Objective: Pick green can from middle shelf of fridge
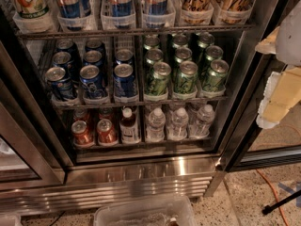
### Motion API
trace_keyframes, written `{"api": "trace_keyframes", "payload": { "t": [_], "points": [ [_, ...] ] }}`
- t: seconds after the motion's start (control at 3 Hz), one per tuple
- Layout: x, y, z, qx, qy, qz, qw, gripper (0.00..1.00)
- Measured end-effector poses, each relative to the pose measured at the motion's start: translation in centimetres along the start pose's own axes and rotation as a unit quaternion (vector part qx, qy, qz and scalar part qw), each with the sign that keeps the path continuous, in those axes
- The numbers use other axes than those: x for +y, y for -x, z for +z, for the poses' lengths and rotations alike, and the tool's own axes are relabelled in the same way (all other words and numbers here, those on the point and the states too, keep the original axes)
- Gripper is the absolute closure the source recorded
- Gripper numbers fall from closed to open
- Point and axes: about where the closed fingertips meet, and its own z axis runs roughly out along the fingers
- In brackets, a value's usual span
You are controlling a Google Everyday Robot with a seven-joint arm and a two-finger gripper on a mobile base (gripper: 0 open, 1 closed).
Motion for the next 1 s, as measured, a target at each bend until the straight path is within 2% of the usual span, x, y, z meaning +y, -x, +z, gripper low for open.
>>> {"api": "trace_keyframes", "payload": {
  "t": [0.67,1.0],
  "points": [
    [0.1,0.7,0.2,-0.009,0.0,-0.001,1.0,0.0],
    [0.8,3.6,1.6,-0.027,0.008,-0.005,0.9996,0.0]
  ]
}}
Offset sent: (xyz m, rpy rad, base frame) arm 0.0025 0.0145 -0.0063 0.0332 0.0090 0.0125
